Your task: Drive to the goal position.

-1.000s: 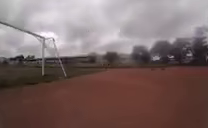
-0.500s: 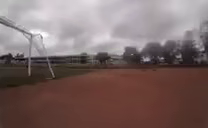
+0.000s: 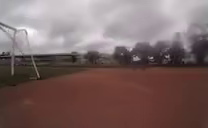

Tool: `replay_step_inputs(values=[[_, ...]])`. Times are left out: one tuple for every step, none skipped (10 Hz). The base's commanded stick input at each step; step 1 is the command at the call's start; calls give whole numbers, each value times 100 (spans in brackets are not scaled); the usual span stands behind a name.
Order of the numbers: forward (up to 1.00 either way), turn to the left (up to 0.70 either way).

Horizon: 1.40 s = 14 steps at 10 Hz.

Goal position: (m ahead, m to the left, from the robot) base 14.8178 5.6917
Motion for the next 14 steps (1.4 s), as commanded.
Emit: replay_step_inputs(values=[[70, -32], [70, -10], [70, 0], [70, 0], [70, 0], [70, 0], [70, 0], [70, 0], [70, 0], [70, 0], [70, 0], [70, 0], [70, 0], [70, 0]])
